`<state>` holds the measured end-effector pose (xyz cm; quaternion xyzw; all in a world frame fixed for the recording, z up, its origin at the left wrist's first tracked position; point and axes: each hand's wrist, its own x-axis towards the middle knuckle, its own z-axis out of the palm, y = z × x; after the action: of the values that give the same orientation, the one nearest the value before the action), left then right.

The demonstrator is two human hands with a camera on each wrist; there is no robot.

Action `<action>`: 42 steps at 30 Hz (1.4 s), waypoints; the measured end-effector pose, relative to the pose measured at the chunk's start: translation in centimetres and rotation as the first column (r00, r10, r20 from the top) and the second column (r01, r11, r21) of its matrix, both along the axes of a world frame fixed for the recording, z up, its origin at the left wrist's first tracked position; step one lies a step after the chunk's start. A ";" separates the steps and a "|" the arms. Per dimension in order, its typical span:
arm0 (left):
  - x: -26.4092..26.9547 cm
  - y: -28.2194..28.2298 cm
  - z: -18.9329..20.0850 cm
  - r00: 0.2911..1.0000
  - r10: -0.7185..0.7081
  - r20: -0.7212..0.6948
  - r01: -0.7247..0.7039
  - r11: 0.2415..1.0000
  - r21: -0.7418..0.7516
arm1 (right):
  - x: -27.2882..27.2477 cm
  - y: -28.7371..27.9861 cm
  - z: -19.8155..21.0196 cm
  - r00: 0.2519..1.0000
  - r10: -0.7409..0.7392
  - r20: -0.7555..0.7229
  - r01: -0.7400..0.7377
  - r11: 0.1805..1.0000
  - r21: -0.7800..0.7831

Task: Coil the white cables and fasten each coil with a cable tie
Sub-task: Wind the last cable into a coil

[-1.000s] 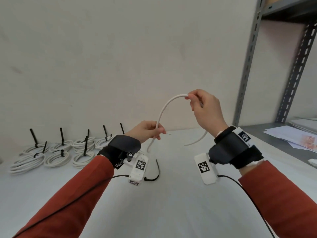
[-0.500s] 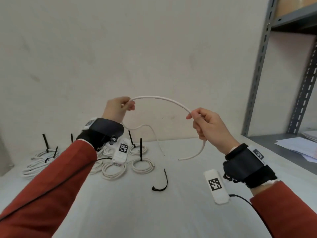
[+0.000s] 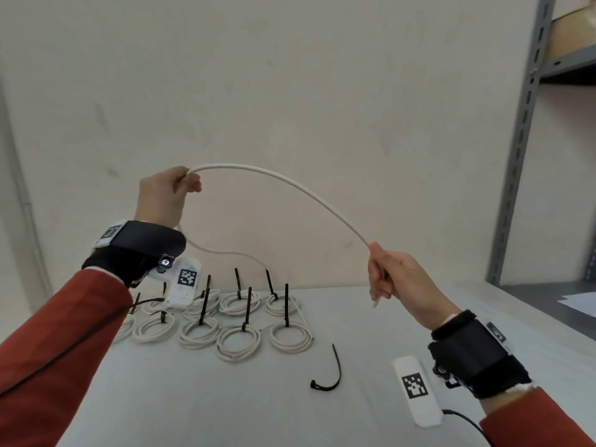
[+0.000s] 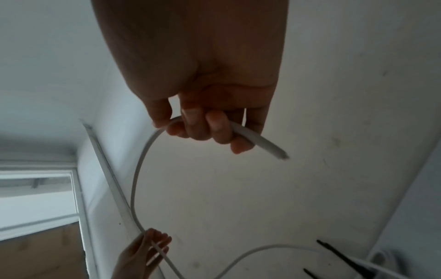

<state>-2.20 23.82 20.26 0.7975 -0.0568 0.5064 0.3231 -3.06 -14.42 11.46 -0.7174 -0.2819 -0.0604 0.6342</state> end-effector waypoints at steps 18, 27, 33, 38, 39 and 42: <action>-3.2 0.4 -4.1 0.995 -0.098 0.028 0.078 0.907 0.414 | -1.3 5.3 6.8 0.756 0.653 0.032 -0.429 0.459 0.778; -5.7 -1.1 -7.1 0.991 0.127 -0.048 -0.064 0.753 0.655 | -1.1 5.9 8.6 0.813 0.574 0.097 -0.385 0.404 0.830; -7.4 -4.5 -7.7 0.991 0.131 -0.009 -0.059 0.506 0.860 | -0.4 8.8 7.4 0.956 0.255 0.144 -0.288 0.732 0.617; -8.6 -5.8 -7.3 0.994 0.111 -0.002 -0.045 0.425 0.904 | 0.1 10.6 5.3 0.904 0.043 0.426 -0.057 0.998 0.020; -8.8 -6.0 -7.1 0.994 0.113 0.001 -0.048 0.418 0.907 | 0.1 10.7 4.9 0.866 0.076 0.494 -0.009 0.991 -0.137; -9.2 -5.6 -6.3 0.992 0.126 0.008 -0.060 0.414 0.908 | 0.0 10.7 4.2 0.774 0.247 0.584 0.119 0.848 -0.516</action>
<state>-11.45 18.18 14.01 0.8627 -0.2662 0.3884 -0.1843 -3.10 -3.69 15.70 -0.7896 -0.5082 -0.1949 0.2832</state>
